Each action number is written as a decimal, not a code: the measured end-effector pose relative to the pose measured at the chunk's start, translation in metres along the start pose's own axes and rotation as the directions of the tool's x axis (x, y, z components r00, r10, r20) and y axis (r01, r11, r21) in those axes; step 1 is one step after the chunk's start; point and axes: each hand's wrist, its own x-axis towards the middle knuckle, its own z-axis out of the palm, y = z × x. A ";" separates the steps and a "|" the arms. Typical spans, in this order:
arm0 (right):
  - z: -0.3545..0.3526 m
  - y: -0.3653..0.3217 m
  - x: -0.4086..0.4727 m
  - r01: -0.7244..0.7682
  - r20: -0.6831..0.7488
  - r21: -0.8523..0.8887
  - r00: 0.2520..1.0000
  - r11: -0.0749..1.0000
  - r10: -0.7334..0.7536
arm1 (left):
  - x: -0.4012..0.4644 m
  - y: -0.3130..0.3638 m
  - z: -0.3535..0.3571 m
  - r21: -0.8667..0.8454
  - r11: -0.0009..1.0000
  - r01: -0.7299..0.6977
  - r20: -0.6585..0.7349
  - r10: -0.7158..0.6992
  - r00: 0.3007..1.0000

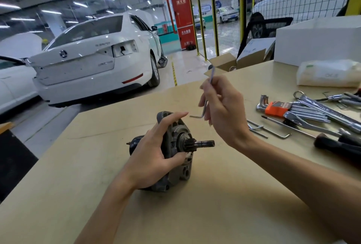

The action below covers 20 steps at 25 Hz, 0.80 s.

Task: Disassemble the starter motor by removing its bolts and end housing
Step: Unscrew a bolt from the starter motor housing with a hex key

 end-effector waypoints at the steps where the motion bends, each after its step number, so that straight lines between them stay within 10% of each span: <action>1: 0.001 0.001 0.000 -0.037 0.037 -0.055 0.999 0.998 0.039 | 0.000 -0.001 0.000 -0.009 1.000 -0.008 -0.003 0.008 1.000; 20: -0.001 -0.014 -0.005 -0.228 0.367 0.201 0.919 0.953 0.143 | 0.003 -0.010 0.000 -0.228 0.974 0.008 0.021 -0.003 1.000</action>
